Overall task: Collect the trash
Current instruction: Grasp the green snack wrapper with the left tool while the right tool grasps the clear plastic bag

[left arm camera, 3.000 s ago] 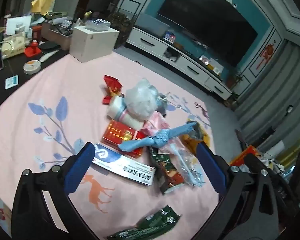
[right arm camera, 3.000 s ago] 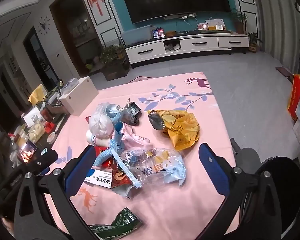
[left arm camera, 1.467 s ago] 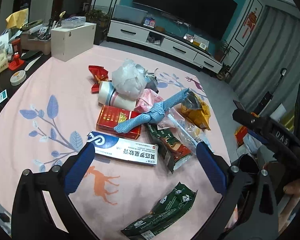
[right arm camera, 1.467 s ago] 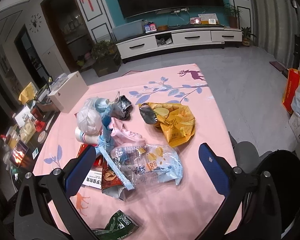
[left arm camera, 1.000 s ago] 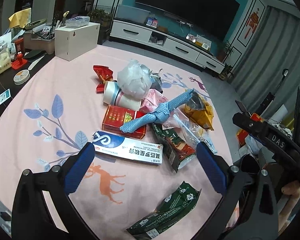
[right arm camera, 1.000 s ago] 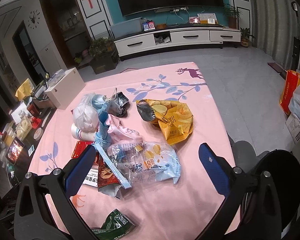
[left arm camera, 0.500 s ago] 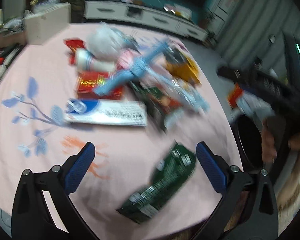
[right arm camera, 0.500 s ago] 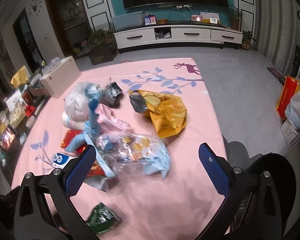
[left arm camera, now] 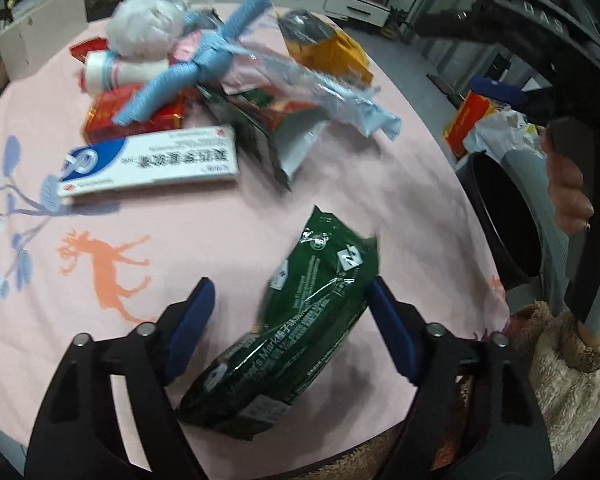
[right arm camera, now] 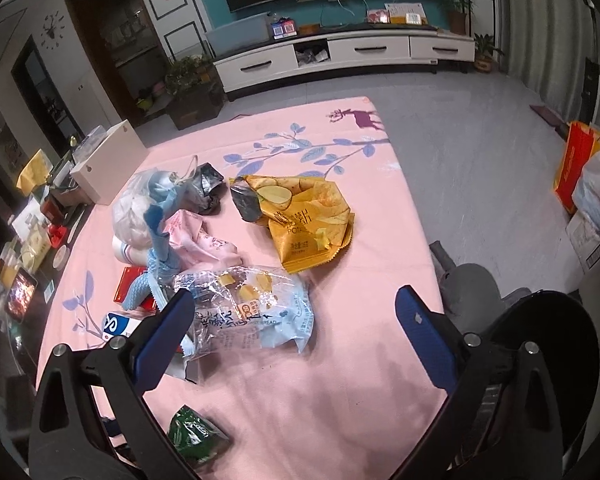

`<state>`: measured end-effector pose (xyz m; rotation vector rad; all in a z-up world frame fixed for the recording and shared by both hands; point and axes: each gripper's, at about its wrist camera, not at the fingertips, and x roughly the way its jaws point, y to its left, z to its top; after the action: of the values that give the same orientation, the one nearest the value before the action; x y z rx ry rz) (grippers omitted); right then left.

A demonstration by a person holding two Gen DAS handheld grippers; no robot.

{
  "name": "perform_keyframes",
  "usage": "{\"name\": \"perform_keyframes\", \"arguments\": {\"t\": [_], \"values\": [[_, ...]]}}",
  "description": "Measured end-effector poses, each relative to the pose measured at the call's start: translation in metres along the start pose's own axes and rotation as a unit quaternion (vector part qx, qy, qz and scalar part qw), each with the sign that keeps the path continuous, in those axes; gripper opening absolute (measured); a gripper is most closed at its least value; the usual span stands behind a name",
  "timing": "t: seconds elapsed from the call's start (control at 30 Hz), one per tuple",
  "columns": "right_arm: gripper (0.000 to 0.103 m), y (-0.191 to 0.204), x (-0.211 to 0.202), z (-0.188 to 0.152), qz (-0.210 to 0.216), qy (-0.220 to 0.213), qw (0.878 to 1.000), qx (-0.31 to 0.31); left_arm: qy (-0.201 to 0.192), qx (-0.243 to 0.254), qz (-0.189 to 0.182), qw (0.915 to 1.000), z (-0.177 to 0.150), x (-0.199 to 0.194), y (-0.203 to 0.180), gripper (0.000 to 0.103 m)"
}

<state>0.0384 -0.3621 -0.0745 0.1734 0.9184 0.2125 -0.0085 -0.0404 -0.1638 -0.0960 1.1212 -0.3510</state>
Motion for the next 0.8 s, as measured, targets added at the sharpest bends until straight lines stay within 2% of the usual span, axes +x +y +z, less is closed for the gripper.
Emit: {"name": "perform_keyframes", "arguments": {"t": [0.07,0.17,0.23,0.3,0.4,0.5,0.57,0.63,0.67,0.7,0.73,0.8], "values": [[0.098,-0.001,0.008,0.002,0.022,0.016,1.0,0.011,0.009,-0.007,-0.022,0.9997,-0.002,0.005,-0.001,0.06],[0.098,0.006,0.023,0.002,0.055,0.048,0.997,0.014,0.009,-0.017,-0.026,0.9995,-0.005,0.009,-0.003,0.055],[0.098,0.012,0.035,0.001,0.059,0.066,0.996,0.015,0.011,-0.024,-0.038,0.9989,-0.004,0.01,-0.001,0.049],[0.098,0.019,0.044,-0.001,0.057,0.075,0.996,0.011,0.01,-0.042,-0.057,0.9975,-0.003,0.006,0.005,0.036],[0.098,0.039,0.045,-0.003,0.058,0.071,0.996,-0.02,-0.005,-0.069,-0.062,0.9957,0.0,-0.003,0.016,0.034],[0.098,0.064,0.042,-0.005,0.039,0.049,0.995,-0.072,-0.028,-0.094,-0.066,0.993,0.003,-0.017,0.029,0.031],[0.091,0.08,0.048,-0.008,0.031,0.046,0.993,-0.103,-0.038,-0.107,-0.072,0.9909,0.005,-0.025,0.037,0.031],[0.072,0.086,0.057,-0.009,0.022,0.052,0.991,-0.119,-0.044,-0.115,-0.069,0.99,0.006,-0.03,0.044,0.031],[0.069,0.089,0.063,-0.01,0.016,0.057,0.991,-0.124,-0.045,-0.119,-0.067,0.9896,0.006,-0.032,0.048,0.031],[0.061,0.092,0.07,-0.012,0.009,0.065,0.989,-0.129,-0.045,-0.123,-0.065,0.9892,0.006,-0.034,0.053,0.031],[0.047,0.093,0.075,-0.014,0.006,0.071,0.989,-0.132,-0.045,-0.127,-0.066,0.9887,0.006,-0.036,0.056,0.031],[0.039,0.092,0.08,-0.017,-0.007,0.08,0.988,-0.135,-0.046,-0.133,-0.067,0.9878,0.006,-0.04,0.06,0.031]]}}
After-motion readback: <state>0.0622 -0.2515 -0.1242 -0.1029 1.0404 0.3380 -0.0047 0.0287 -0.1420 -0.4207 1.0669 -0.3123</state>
